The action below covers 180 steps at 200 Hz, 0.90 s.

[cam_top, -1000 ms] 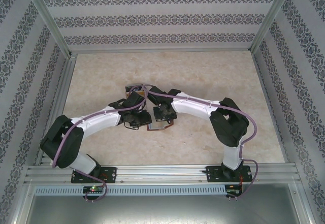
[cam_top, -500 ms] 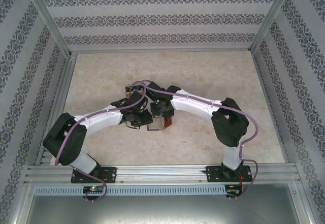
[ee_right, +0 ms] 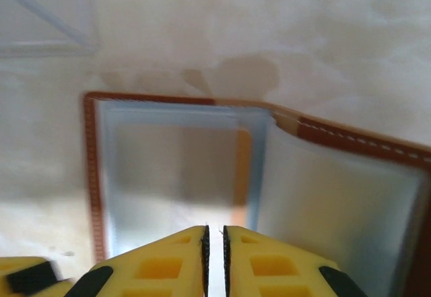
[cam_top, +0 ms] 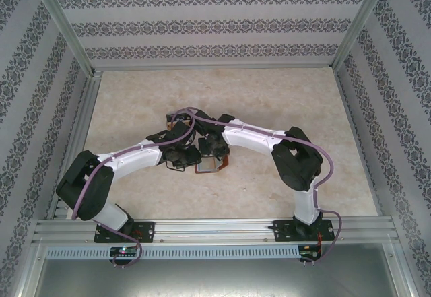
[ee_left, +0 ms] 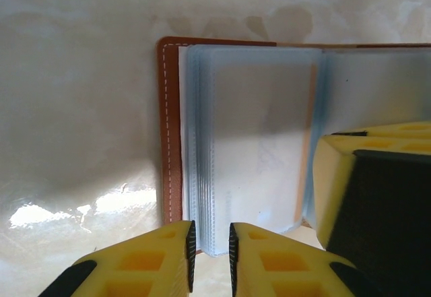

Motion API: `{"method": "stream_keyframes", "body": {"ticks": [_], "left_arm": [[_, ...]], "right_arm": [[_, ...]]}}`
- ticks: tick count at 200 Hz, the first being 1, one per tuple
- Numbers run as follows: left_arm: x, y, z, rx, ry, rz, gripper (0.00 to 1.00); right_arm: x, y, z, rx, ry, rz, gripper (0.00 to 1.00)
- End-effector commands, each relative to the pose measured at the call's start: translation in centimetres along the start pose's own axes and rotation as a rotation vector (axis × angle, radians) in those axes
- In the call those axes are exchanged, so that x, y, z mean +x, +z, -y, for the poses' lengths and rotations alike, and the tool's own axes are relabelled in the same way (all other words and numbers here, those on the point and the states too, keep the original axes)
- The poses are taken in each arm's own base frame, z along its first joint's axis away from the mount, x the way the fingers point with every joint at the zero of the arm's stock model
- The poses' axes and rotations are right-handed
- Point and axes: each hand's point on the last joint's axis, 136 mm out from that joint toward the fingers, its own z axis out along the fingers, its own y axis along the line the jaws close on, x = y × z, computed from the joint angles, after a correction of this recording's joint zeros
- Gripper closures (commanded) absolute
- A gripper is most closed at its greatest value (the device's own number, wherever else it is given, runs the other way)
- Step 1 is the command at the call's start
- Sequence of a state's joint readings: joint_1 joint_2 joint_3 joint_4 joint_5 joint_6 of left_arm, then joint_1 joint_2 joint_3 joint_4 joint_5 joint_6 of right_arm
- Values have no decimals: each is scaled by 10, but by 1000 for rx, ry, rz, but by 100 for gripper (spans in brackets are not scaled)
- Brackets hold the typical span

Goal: Take the credit cards out of the card holder

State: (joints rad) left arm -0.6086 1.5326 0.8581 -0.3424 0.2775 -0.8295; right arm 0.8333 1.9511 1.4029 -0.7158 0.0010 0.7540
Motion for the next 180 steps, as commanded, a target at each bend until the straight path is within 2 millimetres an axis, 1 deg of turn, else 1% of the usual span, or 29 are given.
{"method": "stream_keyframes", "body": {"ticks": [1, 26, 38, 52, 57, 64, 87, 117, 140, 180], "left_arm": [[-4, -1, 12, 36, 33, 14, 77], [-3, 4, 14, 45, 29, 1, 77], [-3, 6, 16, 50, 25, -6, 81], [-4, 9, 18, 54, 25, -14, 81], [-3, 11, 18, 54, 26, -17, 85], [-4, 12, 19, 56, 26, -20, 85], [-5, 16, 20, 52, 28, -29, 86], [-5, 23, 20, 46, 26, -42, 86], [-4, 28, 14, 20, 22, -55, 86], [3, 37, -2, -53, 9, -91, 88]], "right_arm": [[6, -4, 10, -28, 29, 3, 83], [5, -6, 13, -74, 38, 18, 84], [4, -6, 8, -123, 42, 20, 83], [3, -5, 4, -186, 61, 17, 83], [3, -4, 4, -201, 68, 19, 83], [2, -5, 2, -223, 75, 23, 82], [0, -7, 2, -267, 97, 30, 82], [1, -2, 5, -320, 145, 12, 83], [1, 1, 10, -331, 165, 3, 83], [1, 4, 11, -347, 171, -5, 82]]}}
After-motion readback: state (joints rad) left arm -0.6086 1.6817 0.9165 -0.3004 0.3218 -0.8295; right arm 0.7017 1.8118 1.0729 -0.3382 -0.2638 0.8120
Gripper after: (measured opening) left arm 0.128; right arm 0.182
